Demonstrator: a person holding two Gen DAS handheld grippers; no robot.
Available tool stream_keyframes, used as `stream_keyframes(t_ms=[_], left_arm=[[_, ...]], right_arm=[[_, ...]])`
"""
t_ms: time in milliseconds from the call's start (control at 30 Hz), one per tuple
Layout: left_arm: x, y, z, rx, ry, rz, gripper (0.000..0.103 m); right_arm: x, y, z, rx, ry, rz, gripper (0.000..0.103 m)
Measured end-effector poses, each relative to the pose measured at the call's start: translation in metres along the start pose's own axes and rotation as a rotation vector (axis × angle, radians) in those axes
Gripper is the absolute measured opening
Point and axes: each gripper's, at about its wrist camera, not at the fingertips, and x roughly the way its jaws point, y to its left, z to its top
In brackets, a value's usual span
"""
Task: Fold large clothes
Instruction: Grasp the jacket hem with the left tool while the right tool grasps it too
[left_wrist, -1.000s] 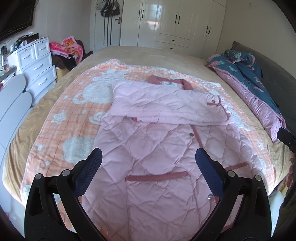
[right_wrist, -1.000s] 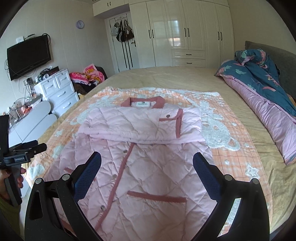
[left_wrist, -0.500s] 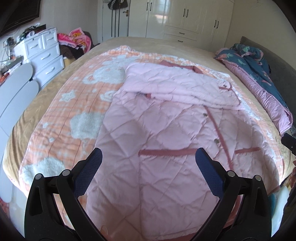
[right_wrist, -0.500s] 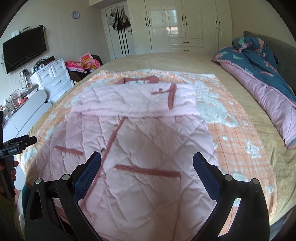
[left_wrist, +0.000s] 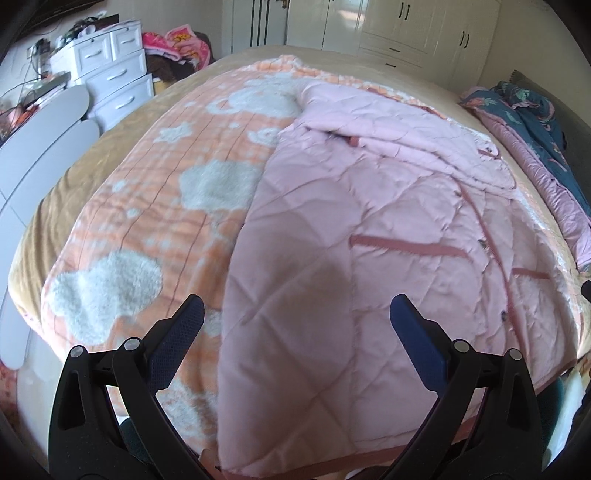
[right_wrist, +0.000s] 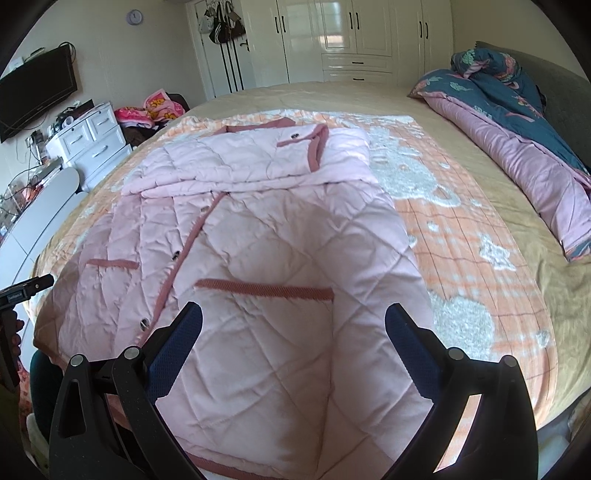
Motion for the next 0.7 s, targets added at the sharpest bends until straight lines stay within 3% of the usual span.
stream_keyframes(t_ms=[467, 533, 700], left_arm=[[0.011, 0.025, -0.027, -0.023, 0.052, -0.014, 0.094], [0.011, 0.028, -0.031, -0.029, 0.061, -0.029, 0.091], [0.007, 0.037, -0.042, -0.066, 0.080, -0.088, 0.070]], right_arm=[[0.006, -0.040, -0.044, 0.062, 0.095, -0.048, 0.099], [0.006, -0.047, -0.053, 0.072, 0.115, -0.054, 0.099], [0.007, -0.063, -0.073, 0.117, 0.158, -0.036, 0.099]])
